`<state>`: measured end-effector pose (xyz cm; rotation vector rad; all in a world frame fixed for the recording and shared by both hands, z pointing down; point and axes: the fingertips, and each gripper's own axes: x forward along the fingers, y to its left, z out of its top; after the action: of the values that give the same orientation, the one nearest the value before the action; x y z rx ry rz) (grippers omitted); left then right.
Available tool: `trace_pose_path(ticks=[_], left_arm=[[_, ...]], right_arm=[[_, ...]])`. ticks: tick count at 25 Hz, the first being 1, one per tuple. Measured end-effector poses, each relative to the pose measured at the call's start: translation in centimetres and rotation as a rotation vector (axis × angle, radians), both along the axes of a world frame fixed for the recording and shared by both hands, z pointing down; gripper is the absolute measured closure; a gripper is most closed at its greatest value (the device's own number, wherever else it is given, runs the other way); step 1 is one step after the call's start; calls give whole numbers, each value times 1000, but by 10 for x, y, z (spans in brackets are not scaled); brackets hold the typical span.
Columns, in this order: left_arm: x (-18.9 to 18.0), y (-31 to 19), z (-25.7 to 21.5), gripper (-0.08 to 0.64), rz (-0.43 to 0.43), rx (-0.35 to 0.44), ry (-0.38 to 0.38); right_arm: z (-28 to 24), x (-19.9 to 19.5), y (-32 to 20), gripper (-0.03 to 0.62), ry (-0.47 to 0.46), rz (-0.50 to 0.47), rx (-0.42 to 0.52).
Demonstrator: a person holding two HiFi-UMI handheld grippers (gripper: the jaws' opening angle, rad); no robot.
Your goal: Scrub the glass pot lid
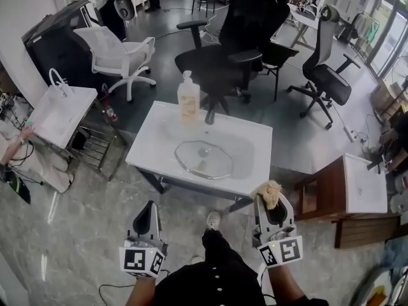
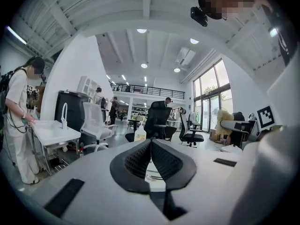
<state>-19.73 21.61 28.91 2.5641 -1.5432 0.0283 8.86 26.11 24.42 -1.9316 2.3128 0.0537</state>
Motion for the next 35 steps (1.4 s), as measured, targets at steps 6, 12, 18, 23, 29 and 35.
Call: trace_pose_path(ticks=[6, 12, 18, 23, 29, 35], left_arm=[[21, -56, 0, 534, 1, -9, -12], [45, -117, -6, 534, -10, -10, -20], [66, -171, -6, 534, -27, -27, -21], [79, -205, 0, 534, -43, -46, -23], [89, -224, 20, 532, -54, -100, -33], [88, -233, 49, 532, -34, -177, -85]], right_arm=[[1, 20, -58, 439, -4, -11, -6], [-1, 41, -121, 439, -3, -37, -12], [-3, 57, -180, 439, 14, -80, -18], [2, 67, -219, 439, 43, -112, -18], [18, 72, -249, 439, 62, -159, -52], [40, 61, -269, 439, 156, -204, -102]])
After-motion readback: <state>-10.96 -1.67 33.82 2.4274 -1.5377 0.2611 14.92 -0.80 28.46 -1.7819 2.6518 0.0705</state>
